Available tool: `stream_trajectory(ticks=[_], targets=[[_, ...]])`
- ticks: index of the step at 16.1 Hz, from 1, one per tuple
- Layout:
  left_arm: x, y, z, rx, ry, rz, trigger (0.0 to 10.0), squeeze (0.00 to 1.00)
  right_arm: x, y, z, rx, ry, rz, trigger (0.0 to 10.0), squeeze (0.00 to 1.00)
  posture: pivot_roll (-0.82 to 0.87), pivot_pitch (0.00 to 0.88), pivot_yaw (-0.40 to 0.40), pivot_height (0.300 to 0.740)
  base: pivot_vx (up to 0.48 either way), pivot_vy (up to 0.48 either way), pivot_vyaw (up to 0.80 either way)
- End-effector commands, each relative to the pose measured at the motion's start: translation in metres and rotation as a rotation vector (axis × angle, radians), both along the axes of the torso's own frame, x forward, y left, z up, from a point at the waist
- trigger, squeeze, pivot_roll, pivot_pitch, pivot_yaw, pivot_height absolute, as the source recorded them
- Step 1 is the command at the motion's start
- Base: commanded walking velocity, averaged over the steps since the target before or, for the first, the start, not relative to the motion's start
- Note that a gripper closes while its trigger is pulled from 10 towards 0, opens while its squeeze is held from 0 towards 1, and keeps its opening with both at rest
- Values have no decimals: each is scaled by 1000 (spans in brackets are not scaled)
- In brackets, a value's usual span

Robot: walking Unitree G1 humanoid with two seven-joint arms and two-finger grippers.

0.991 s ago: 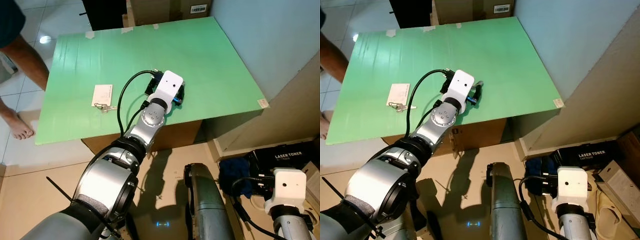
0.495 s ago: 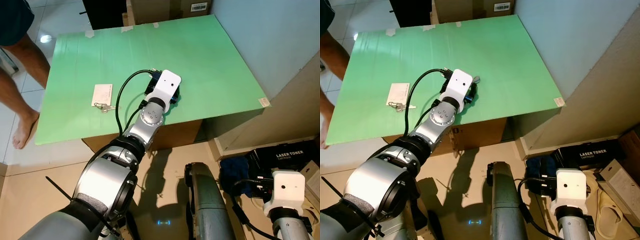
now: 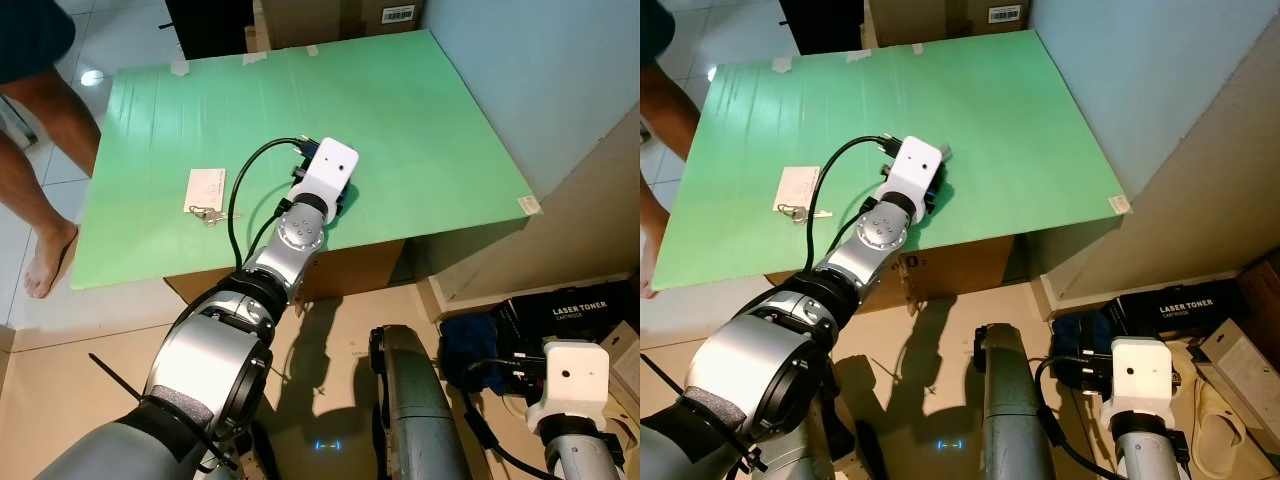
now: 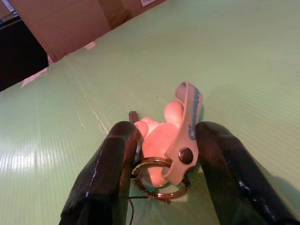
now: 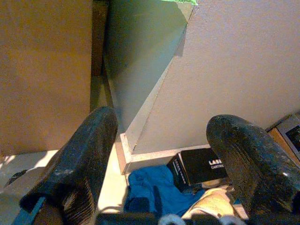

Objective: Hang keys on a hook

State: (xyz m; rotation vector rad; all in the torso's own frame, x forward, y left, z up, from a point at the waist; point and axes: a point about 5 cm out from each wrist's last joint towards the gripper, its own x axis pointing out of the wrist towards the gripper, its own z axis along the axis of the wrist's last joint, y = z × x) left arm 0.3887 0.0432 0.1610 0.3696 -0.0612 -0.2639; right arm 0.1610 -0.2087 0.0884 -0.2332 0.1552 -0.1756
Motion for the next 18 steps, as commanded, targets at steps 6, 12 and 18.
stream_trajectory(ticks=[6, 12, 18], targets=[[-7, -1, -20, 9, 81, -12, 0, 0, -1, -2, -1, -6, 14, 2, 10000, 0, -453, 194, 20, 543, 0, 0, 0], [-2, 0, -11, -186, 136, -13, 0, 0, 4, -3, -3, -8, 9, 4, 10000, 0, -437, 182, 23, 543, 0, 0, 0], [4, 7, 7, -342, 112, -39, 0, 0, 15, -1, -3, -6, -12, 18, 10000, 0, -405, 170, 32, 543, 0, 0, 0]])
